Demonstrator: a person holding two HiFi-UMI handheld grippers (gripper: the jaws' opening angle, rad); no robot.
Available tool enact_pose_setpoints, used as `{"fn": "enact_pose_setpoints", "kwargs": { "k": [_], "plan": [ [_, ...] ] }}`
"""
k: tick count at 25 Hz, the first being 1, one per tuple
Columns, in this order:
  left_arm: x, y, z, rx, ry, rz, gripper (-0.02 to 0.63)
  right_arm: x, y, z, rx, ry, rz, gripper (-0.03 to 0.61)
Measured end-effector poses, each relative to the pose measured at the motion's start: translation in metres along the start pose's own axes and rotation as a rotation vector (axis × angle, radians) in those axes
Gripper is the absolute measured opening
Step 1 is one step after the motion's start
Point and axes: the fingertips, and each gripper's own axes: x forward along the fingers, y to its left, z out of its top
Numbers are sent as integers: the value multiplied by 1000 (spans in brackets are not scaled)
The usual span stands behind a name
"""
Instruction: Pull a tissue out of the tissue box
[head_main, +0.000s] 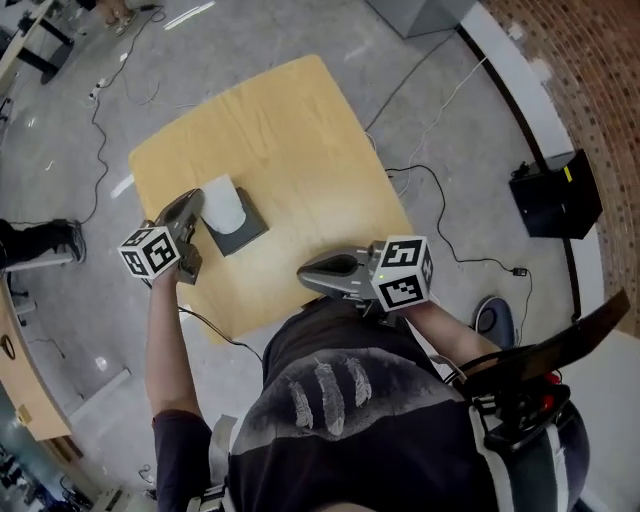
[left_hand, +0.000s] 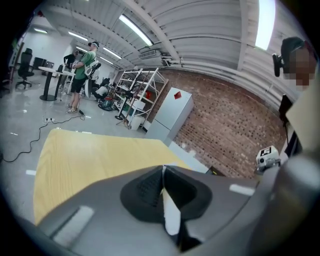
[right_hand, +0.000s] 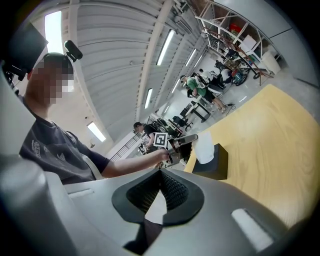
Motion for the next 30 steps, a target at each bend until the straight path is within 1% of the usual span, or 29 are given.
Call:
{"fn": "enact_pose_setpoints", "kwargs": {
  "k": [9, 23, 30],
  "plan": [
    [-4, -15, 23, 25, -36, -48, 3, 10, 17, 0, -43, -7, -12, -3],
    [-29, -35, 48, 71, -91, -89, 3, 25, 30, -8, -60, -7, -15, -3],
    [-51, -51, 60, 101, -137, -118, 3, 36, 44, -15, -88, 5, -14, -3]
  ]
}}
